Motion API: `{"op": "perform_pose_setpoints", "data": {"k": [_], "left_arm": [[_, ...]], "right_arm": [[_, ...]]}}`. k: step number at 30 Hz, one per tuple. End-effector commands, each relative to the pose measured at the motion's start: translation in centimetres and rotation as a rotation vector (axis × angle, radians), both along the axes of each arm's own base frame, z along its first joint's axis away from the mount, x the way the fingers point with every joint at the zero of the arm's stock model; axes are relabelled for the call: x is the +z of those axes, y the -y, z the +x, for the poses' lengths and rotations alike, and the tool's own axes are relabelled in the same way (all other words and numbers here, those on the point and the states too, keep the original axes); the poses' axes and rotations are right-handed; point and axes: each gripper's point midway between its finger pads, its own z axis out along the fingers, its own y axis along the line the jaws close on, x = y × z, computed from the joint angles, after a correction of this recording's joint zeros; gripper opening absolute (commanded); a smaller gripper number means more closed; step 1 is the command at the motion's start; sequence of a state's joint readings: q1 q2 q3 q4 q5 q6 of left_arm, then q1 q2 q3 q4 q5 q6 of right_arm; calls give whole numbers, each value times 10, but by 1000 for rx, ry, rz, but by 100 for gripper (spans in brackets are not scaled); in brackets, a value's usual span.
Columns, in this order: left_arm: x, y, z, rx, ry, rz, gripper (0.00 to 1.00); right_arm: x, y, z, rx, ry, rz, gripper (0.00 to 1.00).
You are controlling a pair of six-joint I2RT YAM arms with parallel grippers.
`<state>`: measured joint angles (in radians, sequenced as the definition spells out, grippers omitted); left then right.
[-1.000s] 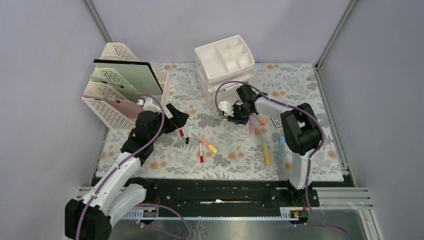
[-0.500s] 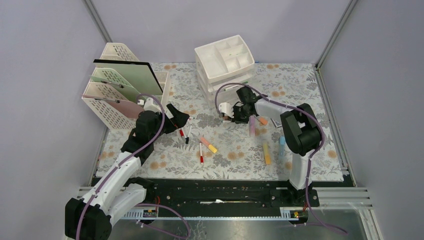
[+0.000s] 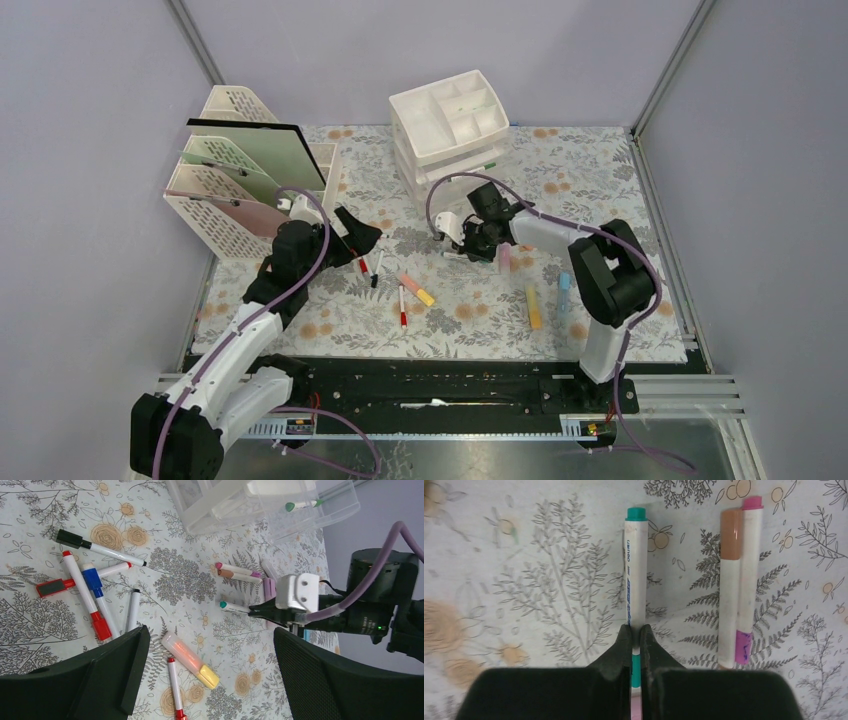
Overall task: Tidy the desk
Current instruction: Pick up the stationery from the center of the board.
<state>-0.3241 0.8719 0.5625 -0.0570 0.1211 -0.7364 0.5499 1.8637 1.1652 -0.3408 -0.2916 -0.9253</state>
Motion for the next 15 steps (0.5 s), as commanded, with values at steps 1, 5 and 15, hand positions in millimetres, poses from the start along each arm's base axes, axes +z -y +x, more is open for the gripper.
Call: {"op": "perform_pose_setpoints", "data": {"k": [1, 5, 15], "left_arm": [[15, 7, 2, -25, 42, -48, 99], [22, 10, 4, -30, 65, -73, 99], [35, 15, 5, -47, 89, -112, 99]], "right_arm": [[56, -18, -20, -75, -50, 156, 0], [86, -23, -31, -99, -62, 242, 0], [204, -28, -41, -53, 2, 515, 0]]}}
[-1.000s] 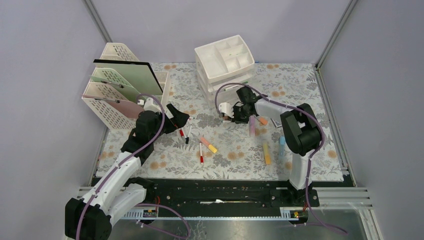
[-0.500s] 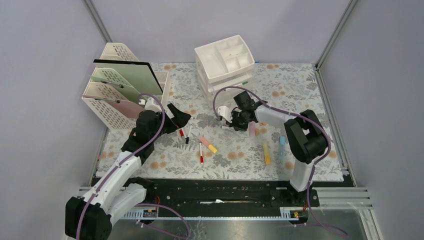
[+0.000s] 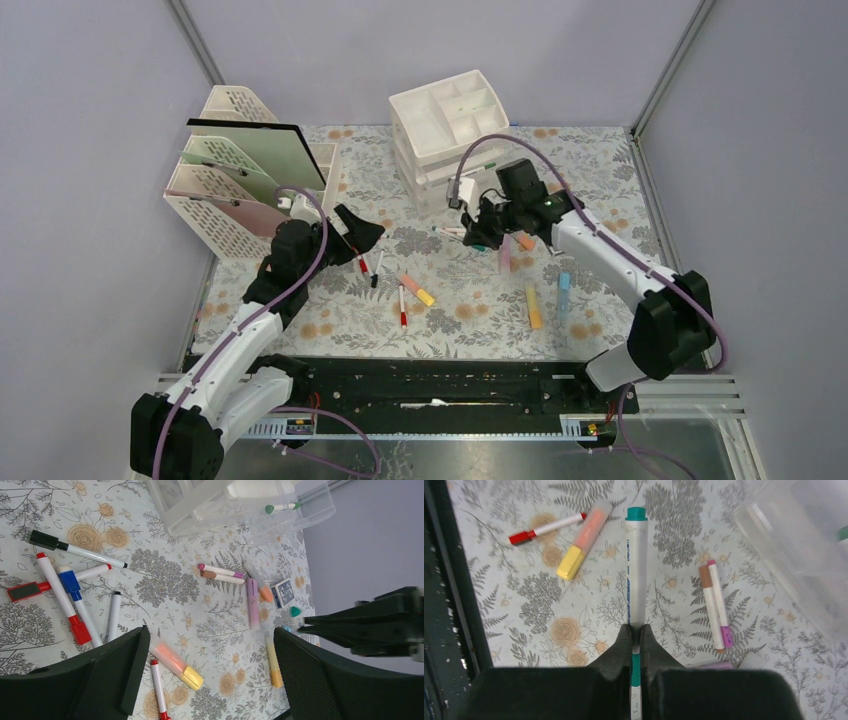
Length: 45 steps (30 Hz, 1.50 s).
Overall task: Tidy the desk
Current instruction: Pick up the stationery from the center of the board, then place the stationery in the drawer.
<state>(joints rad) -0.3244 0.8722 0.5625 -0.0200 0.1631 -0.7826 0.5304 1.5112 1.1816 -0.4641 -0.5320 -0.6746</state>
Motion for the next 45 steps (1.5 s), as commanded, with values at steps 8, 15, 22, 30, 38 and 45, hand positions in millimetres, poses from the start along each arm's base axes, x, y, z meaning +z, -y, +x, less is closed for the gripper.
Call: {"op": "perform_pose_setpoints", "data": {"k": [8, 15, 22, 30, 38, 45], "left_arm": [[29, 11, 6, -44, 87, -66, 99], [27, 11, 0, -56, 84, -63, 99], [26, 8, -7, -48, 88, -71, 99], [33, 15, -11, -99, 101, -73, 99], [40, 31, -20, -214, 142, -17, 99], [25, 66, -25, -358, 124, 247, 99]], "right_arm": [[123, 18, 83, 138, 511, -2, 0], [133, 13, 143, 187, 671, -125, 0], [117, 13, 176, 217, 716, -218, 1], [110, 22, 197, 115, 674, -228, 47], [159, 17, 141, -21, 485, 64, 57], [156, 28, 81, -119, 169, 258, 60]]}}
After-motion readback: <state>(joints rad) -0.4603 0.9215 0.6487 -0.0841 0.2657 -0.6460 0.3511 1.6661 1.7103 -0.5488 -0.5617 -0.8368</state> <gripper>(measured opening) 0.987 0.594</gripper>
